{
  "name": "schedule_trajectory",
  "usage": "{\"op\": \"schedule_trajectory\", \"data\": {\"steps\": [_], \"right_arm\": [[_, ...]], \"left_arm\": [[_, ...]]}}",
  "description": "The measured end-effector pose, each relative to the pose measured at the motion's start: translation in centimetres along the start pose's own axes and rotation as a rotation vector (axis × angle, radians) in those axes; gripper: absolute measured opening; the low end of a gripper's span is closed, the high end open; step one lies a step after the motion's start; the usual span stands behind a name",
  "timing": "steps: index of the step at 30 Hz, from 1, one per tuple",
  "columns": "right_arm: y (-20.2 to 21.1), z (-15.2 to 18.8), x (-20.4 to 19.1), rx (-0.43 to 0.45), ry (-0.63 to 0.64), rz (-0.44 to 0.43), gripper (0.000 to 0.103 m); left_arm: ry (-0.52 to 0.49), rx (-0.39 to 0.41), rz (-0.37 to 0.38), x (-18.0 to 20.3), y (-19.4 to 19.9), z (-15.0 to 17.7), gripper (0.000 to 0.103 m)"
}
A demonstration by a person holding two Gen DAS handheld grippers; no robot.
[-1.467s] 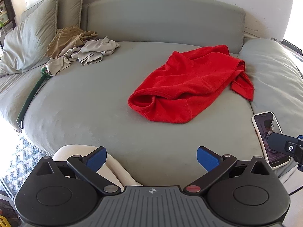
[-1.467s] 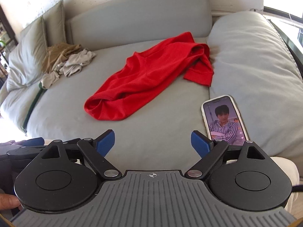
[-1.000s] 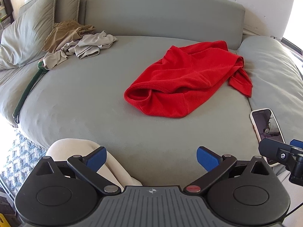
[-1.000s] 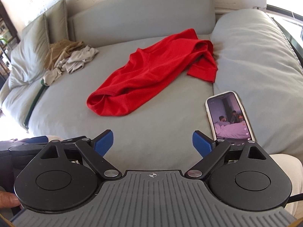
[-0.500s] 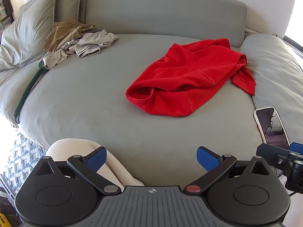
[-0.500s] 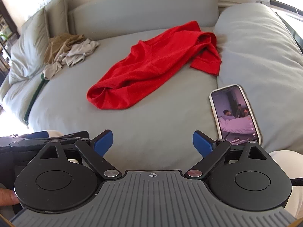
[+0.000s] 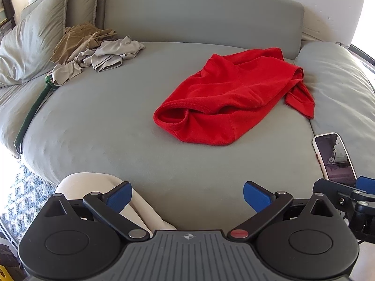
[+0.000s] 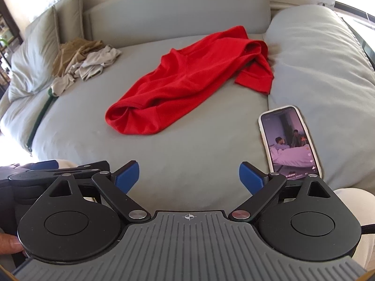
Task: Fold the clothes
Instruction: 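Move both grippers open toward the crumpled red shirt on the bed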
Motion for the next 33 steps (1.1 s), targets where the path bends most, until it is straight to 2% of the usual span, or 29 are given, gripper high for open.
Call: {"op": "schedule_trajectory", "data": {"steps": [30,33], "right_arm": [[-0.8,-0.2,0.4,-0.009,-0.024,-0.002,0.094],[-1.3,-0.3,0.9,0.024,-0.074,-0.062,0.094]], "left_arm": [[-0.015,0.000,-0.015,-0.7,-1.0,-0.7,0.102],[-0.030,0.030,-0.045,-1.4,-1.4,-1.3,0.101]]}}
Point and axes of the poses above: each gripper's, at about its wrist camera, not at the fingertips, and y roughly against the way its jaws point, x to its right, z to its underside, the point moved 1 cm from there along -y, roughly the way its jaws point, and after that the axes turned 11 degrees about -x, right-handed, at the moved point
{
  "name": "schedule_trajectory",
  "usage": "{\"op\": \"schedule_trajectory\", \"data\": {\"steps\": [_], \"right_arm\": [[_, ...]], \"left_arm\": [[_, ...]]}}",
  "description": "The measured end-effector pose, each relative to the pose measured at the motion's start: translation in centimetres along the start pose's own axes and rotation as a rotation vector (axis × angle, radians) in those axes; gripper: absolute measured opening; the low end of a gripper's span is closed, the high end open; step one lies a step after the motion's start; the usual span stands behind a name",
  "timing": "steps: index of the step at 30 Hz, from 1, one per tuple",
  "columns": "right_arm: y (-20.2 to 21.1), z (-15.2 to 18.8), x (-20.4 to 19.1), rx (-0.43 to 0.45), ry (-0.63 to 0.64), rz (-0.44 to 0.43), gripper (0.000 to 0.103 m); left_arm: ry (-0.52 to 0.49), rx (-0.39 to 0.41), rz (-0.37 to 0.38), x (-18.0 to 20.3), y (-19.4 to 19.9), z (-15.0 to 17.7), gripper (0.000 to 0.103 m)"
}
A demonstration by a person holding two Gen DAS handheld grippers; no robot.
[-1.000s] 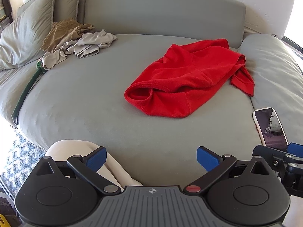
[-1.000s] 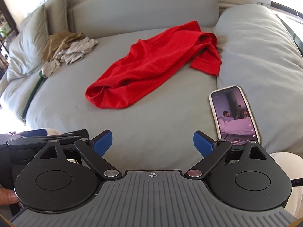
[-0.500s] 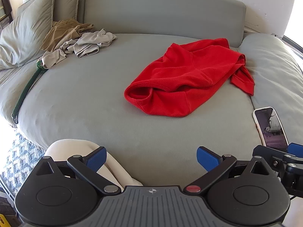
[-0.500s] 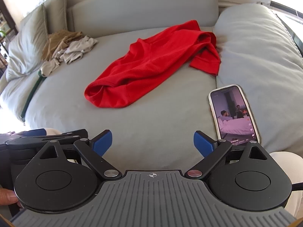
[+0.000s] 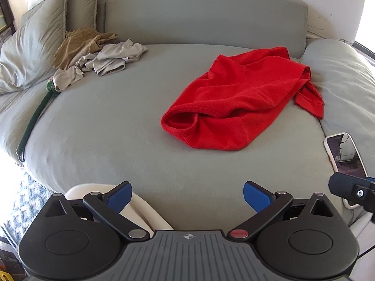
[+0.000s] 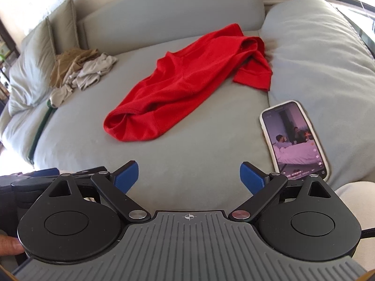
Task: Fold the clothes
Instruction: 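Move both grippers open toward the crumpled red shirt on the bed, then grasp the red shirt edge with the right gripper while the left gripper grasps nearby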
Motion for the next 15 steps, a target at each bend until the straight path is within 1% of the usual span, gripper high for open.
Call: {"op": "schedule_trajectory", "data": {"steps": [2,4,7,9,11,12,13,15], "right_arm": [[-0.5,-0.1,0.3,0.013,-0.033,-0.048,0.094],[-1.2,-0.3,0.5,0.025,-0.061,-0.100,0.094],[-2.8,-0.6,0.9,0.025,-0.115,-0.187,0.094],[-4.3,-0.9,1.2,0.021,-0.157,-0.248,0.094],[-6.0,-1.3,1.2,0.017,-0.158,-0.287,0.093],[-6.8,-1.5,1.2,0.015,-0.157,-0.306,0.089],[-7.6,-1.8,0.9,0.032,-0.120,-0.309,0.081],[-9.3,-2.3,-0.2,0.071,-0.010,-0.277,0.070]], "left_arm": [[-0.015,0.033,-0.029,-0.6,-0.2,-0.4,0.101],[-0.030,0.064,-0.042,-1.1,-0.3,-0.9,0.101],[-0.015,0.086,-0.019,-2.3,-1.0,-1.9,0.097],[0.019,0.069,0.001,-3.3,-2.0,-2.7,0.096],[0.027,0.068,0.018,-4.1,-2.8,-3.3,0.093],[0.011,0.075,0.026,-4.3,-3.0,-3.6,0.088],[-0.009,0.082,0.030,-4.4,-3.2,-3.8,0.085],[-0.041,0.094,0.039,-4.7,-3.6,-4.3,0.070]]}}
Point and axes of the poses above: each gripper's, at about its wrist camera, not at the fingertips, and y roughly against the way its jaws point, x to its right, z to its underside, the point moved 1 cm from there along -y, roughly the way its jaws point, and after that the axes turned 11 degrees about -x, right-handed, at the moved point
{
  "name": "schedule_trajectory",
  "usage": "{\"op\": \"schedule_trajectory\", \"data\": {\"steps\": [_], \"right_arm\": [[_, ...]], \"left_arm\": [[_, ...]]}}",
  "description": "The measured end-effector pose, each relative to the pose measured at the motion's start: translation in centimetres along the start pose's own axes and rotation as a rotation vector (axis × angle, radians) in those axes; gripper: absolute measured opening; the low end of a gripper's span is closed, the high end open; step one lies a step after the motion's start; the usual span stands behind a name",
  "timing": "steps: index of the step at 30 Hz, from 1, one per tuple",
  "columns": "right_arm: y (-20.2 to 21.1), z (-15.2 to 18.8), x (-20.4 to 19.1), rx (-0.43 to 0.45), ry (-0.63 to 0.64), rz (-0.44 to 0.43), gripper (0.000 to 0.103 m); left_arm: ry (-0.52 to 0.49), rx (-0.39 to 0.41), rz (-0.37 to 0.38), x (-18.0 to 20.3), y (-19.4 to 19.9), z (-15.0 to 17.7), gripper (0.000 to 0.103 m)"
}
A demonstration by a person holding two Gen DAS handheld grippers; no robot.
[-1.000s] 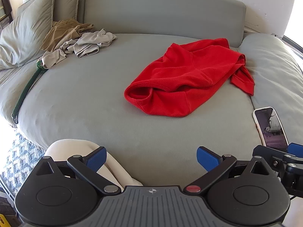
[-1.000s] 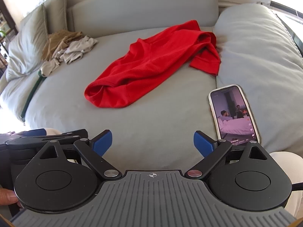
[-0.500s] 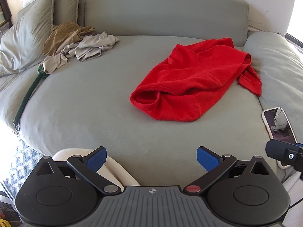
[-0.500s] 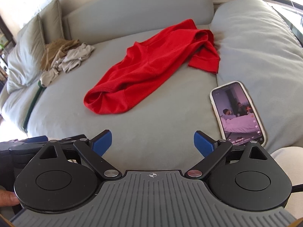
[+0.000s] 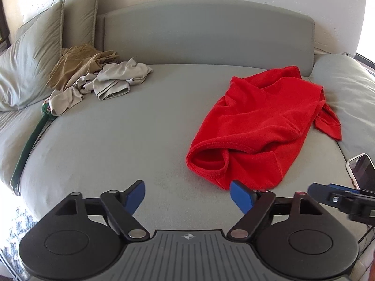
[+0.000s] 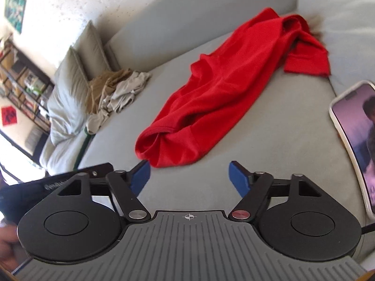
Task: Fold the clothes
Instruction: 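Grasp the red shirt edge with the right gripper while the left gripper grasps nearby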
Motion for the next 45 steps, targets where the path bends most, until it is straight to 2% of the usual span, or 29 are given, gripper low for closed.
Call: {"op": "schedule_trajectory", "data": {"steps": [2,5,8,12,14,15,17,18,19,22,24,27,30,33,35,38,40,41,43,45], "right_arm": [[-2.4,-0.5,-0.3,-0.011,0.061,0.032,0.067],[-5.5,-1.4,0.5,-0.039,0.013,0.030,0.064],[-7.6,-1.9,0.7,-0.015,0.001,0.044,0.062],[-9.9,-2.0,-0.6,0.019,0.112,0.106,0.070],[-11.0,-2.1,-1.2,0.035,0.169,0.137,0.070],[-11.2,-1.9,-1.7,0.045,0.198,0.175,0.064],[-11.1,-1.7,-2.2,0.056,0.218,0.209,0.039],[-10.6,-1.8,-2.0,0.047,0.199,0.190,0.015],[-10.2,-2.0,-1.7,0.037,0.178,0.167,0.009],[-7.0,-1.8,-0.6,0.045,0.137,0.134,0.007],[-4.5,-1.2,-0.1,0.045,0.140,0.143,0.007],[-1.7,-0.1,1.1,0.009,0.149,0.183,0.007],[-2.3,0.9,2.9,-0.053,0.119,0.204,0.008],[-2.7,1.1,3.1,-0.041,0.110,0.207,0.008],[-2.8,1.2,3.2,-0.034,0.112,0.209,0.009],[-2.8,1.3,3.4,-0.026,0.115,0.196,0.009],[-2.8,1.3,3.8,-0.022,0.091,0.172,0.009],[-2.8,1.3,4.0,-0.020,0.079,0.160,0.008],[-2.8,1.3,4.1,-0.019,0.073,0.149,0.008],[-2.8,1.4,4.3,-0.017,0.067,0.139,0.008]], "left_arm": [[-0.011,0.000,0.004,-0.2,-0.3,-0.4,0.066],[-0.004,0.000,0.010,-0.6,-0.9,-1.1,0.063],[-0.026,0.015,0.024,-0.4,-1.6,-1.8,0.062],[-0.033,0.038,0.031,-0.2,-2.3,-2.9,0.063],[-0.022,0.041,0.035,-0.2,-2.4,-3.3,0.063],[-0.016,0.042,0.036,-0.2,-2.4,-3.5,0.064],[-0.015,0.049,0.037,-0.2,-2.2,-3.6,0.064],[-0.022,0.051,0.036,-0.1,-2.0,-3.6,0.064],[-0.030,0.053,0.036,0.0,-1.9,-3.6,0.064],[-0.069,0.065,0.042,0.5,-1.3,-3.6,0.064],[-0.130,0.088,0.066,1.4,-0.7,-3.5,0.061],[-0.315,0.115,0.086,4.5,-0.4,-3.2,0.061],[-0.522,0.139,0.076,8.6,-1.1,-2.8,0.060],[-0.706,0.183,0.056,12.1,-2.4,-2.3,0.062],[-0.738,0.163,0.065,13.3,-3.3,-2.6,0.066],[-0.710,0.111,0.152,14.2,-4.4,-3.8,0.067],[-0.725,0.082,0.118,15.2,-5.5,-4.2,0.065],[-0.733,0.068,0.101,15.7,-6.0,-4.3,0.055],[-0.749,0.052,0.065,16.5,-7.0,-4.6,0.048],[-0.749,0.042,0.042,16.9,-7.7,-5.0,0.031]]}}
Point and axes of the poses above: each gripper's, at about its wrist camera, not at the fingertips, and y roughly against the way its jaws point, x to its right, z to its underside, the point moved 1 cm from there along -y, roughly the way its jaws point, and after that the axes turned 11 degrees about -x, right-handed, at the moved point
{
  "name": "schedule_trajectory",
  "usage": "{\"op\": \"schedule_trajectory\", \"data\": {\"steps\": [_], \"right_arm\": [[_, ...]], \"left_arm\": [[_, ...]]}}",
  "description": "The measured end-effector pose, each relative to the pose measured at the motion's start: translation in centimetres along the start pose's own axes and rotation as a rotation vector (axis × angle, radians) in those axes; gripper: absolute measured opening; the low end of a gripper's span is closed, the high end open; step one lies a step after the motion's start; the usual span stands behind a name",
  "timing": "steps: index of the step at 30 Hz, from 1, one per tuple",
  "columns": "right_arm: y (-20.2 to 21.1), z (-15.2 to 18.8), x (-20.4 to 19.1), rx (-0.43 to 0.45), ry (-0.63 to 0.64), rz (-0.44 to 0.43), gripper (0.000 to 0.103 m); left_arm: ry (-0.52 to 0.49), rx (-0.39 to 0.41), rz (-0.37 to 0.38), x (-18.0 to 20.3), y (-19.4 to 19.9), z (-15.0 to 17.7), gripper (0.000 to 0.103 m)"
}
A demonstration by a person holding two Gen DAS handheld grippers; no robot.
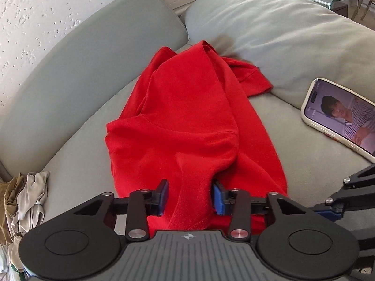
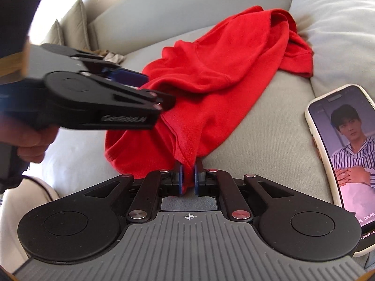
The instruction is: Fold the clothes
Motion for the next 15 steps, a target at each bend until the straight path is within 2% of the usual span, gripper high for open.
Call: {"op": "schedule_trajectory", "data": {"steps": [1,2,3,6,8,9,13,14,15], "right_arm": [[0.0,0.0,0.0,0.001,-0.003,-0.002,0.008],[-0.1,0.0,0.1,0.002,-0.006,-0.003,0.008],[-0.1,-0.1,0.1,0.001,-0.009,-0.005,0.008],[-0.2,-0.2,0.2,-0.002,-0.013,-0.007,0.009],[-0.3,-0.2,0.1,-0.006,-0.010,-0.005,0.009],[-0.3,-0.3,0.1,-0.008,-0.006,-0.001,0.008],[-0.4,-0.3,-0.5,-0.014,0.006,0.028,0.008],[-0.4,-0.3,-0.6,-0.015,0.006,0.036,0.008],[-0.4,-0.3,-0.7,-0.017,-0.002,0.038,0.008]], "left_arm": [[0.003,-0.008,-0.004,0.0,-0.2,-0.2,0.027],[0.014,-0.009,-0.001,-0.1,-0.2,-0.5,0.019],[0.032,-0.008,-0.002,-0.3,-0.2,-0.7,0.006],[0.125,0.026,-0.033,-1.9,0.6,-1.2,0.005],[0.263,0.076,-0.017,-4.8,1.5,-1.2,0.005],[0.366,0.107,-0.004,-6.9,2.3,-0.8,0.004],[0.937,0.230,0.034,-16.4,5.8,5.6,0.004],[1.070,0.230,0.044,-17.8,6.2,8.3,0.004],[1.136,0.192,0.053,-18.2,5.7,10.9,0.003]]}}
Point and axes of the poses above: each gripper's, at about its wrist camera, not at the fingertips, and y roughly against the way its jaws point, x to its right, z to its underside, the point moved 1 cm from there along -y, roughly the way its jaws point, and after that the axes turned 11 degrees about -x, right-handed, at the moved point
